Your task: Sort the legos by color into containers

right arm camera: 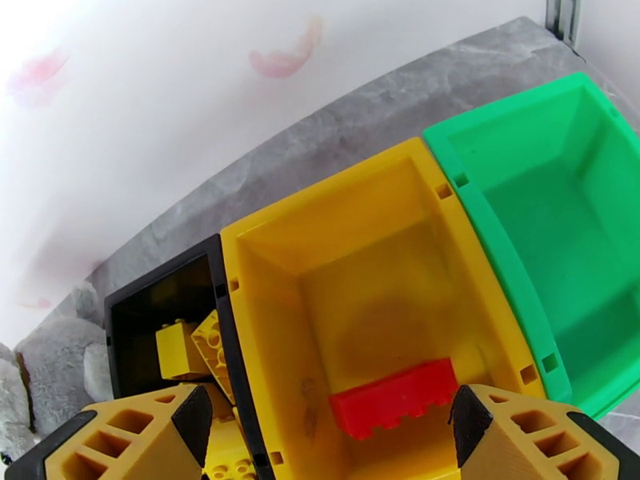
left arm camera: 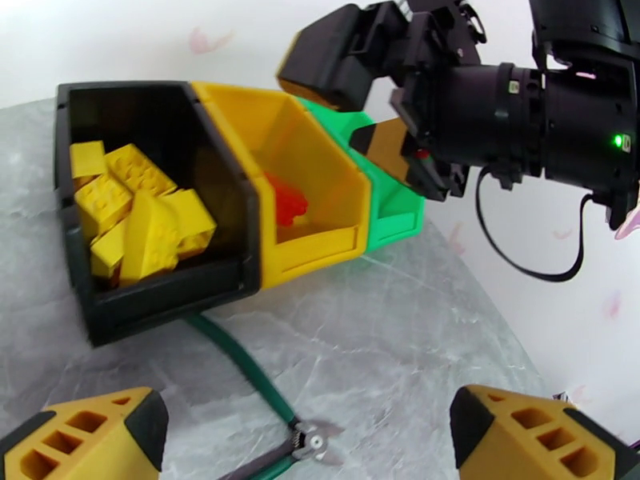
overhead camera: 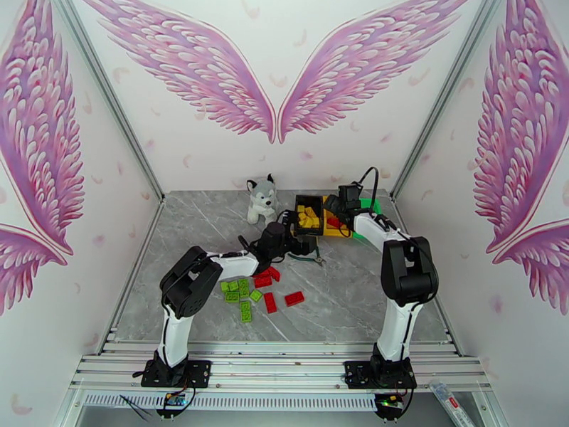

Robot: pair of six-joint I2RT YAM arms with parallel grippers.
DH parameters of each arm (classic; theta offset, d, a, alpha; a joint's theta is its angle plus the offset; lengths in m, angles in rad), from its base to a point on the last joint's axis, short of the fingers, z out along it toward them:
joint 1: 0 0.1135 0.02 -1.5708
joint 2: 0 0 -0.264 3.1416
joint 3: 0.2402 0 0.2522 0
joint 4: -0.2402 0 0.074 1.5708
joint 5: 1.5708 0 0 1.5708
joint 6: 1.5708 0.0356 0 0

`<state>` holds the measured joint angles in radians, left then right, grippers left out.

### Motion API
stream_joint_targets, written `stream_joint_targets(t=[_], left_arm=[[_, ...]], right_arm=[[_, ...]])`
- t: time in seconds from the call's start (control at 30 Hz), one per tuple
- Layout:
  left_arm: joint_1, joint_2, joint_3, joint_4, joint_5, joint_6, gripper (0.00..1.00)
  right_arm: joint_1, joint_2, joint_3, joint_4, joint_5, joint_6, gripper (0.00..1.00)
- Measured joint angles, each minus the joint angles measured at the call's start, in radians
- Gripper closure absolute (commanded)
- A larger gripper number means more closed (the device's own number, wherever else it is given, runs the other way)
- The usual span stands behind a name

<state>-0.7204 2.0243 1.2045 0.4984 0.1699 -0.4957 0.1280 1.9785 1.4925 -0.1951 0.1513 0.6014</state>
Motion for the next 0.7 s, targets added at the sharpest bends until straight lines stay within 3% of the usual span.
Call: stream_joint_targets(t=[0.2,0.3,0.43,0.7], left_arm=[[0.007,-0.115,-0.122,0.006,-0.075,0.011,0.01],[0.007,-0.171,-0.190,0.009,-0.128,0.016,0.01],[0.016,-0.232,-0.293,0.008,-0.192,0.009,0.01],[0.065,-0.332,-0.465,0.008,-0.267,-0.026,0.01]], right_arm=[[0.015,-0.044,-0.080,0.032,-0.039,-0.012,0.17],[0.046,-0.109,-0.170,0.050,-0.060,-0.024,0.11],[0.121,-0.214,-0.287,0.072,-0.077,-0.052,0.05],[0.283,-0.373,-0.511,0.093,-0.102,-0.099,0.00]])
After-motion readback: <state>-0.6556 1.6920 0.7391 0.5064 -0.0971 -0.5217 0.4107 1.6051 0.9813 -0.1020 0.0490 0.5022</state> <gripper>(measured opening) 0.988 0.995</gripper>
